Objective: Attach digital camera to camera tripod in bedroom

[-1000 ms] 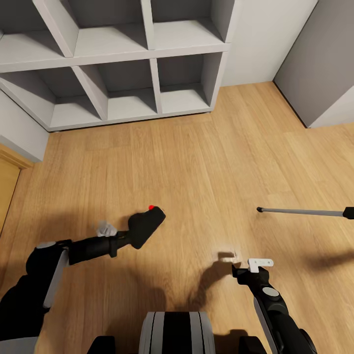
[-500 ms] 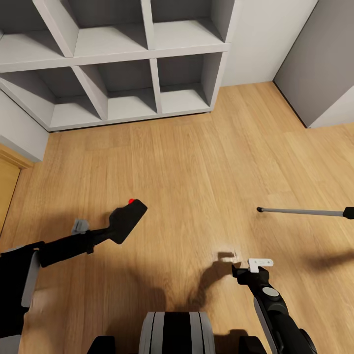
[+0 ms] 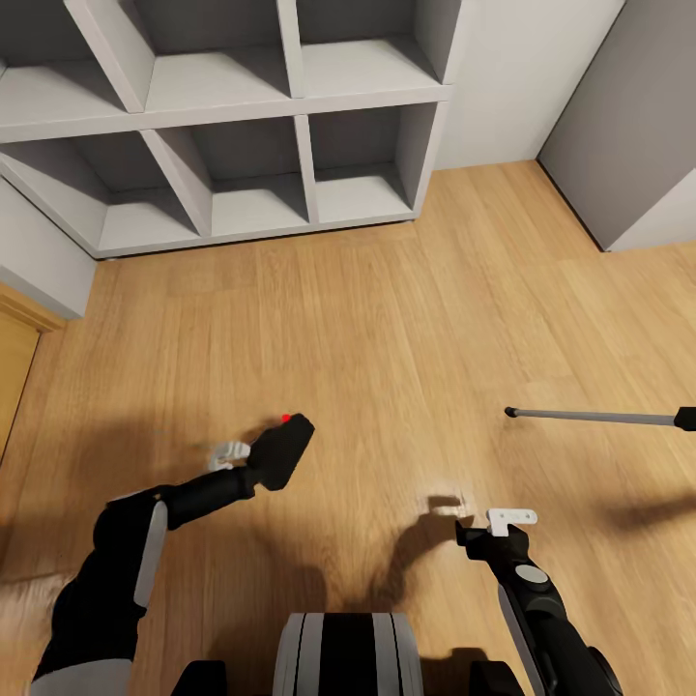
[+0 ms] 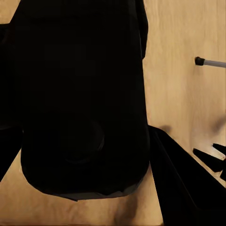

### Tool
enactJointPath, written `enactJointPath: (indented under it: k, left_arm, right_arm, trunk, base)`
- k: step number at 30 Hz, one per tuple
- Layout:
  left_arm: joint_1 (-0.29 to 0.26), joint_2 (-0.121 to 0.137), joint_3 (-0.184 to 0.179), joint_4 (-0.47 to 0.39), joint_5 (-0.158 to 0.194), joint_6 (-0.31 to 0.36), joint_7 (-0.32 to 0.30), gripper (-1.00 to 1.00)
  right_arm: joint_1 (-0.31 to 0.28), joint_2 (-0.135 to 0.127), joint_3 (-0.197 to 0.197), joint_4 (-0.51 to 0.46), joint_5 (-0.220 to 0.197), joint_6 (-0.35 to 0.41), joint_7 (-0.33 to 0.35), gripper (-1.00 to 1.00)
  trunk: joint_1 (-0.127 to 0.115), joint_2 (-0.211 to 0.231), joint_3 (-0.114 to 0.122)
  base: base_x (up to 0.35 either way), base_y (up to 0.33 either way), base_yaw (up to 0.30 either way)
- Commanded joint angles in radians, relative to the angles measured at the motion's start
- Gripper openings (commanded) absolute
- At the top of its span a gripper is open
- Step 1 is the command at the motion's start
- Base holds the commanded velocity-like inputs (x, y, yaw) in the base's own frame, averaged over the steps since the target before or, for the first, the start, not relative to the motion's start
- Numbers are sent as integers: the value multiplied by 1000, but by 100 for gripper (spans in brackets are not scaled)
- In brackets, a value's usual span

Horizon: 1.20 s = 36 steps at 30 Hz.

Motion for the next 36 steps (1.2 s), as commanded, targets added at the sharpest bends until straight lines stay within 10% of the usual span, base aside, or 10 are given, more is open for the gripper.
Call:
enactJointPath:
  k: [1, 10, 36]
  left_arm:
    - [-1, -13, -8, 5, -1, 6, 20, -100]
    - [-1, -59, -155, 48, -15, -11, 153, -100]
    - [-1, -66, -244, 51, -7, -18, 254, -100]
  right_arm:
    - [0, 1, -1, -1, 10, 6, 1, 100]
    - [0, 0, -1, -2, 10, 6, 1, 100]
    - [0, 1, 22, 9, 6, 5, 3, 100]
  trunk:
    - [0, 0, -1]
    - [0, 0, -1]
    - [-3, 1, 23]
  base:
    - [0, 0, 0]
    - [0, 0, 0]
    - [0, 0, 0]
